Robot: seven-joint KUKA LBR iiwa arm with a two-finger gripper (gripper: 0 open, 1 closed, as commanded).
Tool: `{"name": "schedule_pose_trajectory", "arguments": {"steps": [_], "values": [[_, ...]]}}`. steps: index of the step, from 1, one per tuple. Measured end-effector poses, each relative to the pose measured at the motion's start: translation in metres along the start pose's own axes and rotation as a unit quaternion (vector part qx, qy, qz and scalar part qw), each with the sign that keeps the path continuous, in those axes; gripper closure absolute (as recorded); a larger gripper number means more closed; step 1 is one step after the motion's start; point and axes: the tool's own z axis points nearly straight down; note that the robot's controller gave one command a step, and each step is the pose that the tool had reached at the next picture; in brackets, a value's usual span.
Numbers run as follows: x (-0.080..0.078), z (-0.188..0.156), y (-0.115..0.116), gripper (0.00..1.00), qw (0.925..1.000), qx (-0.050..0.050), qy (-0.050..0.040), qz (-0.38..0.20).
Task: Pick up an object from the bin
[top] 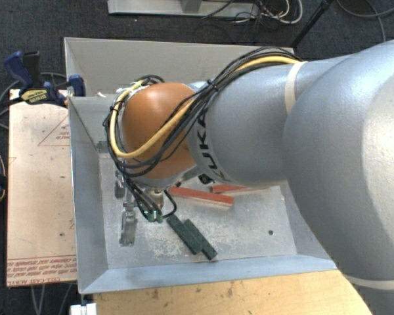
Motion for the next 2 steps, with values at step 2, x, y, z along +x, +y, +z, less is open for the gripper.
{"name": "schedule_pose_trajectory", "arguments": {"steps": [2], "values": [[0.034,0.053,-0.151,0.00,0.9831,-0.001,-0.0048,0.183]]}}
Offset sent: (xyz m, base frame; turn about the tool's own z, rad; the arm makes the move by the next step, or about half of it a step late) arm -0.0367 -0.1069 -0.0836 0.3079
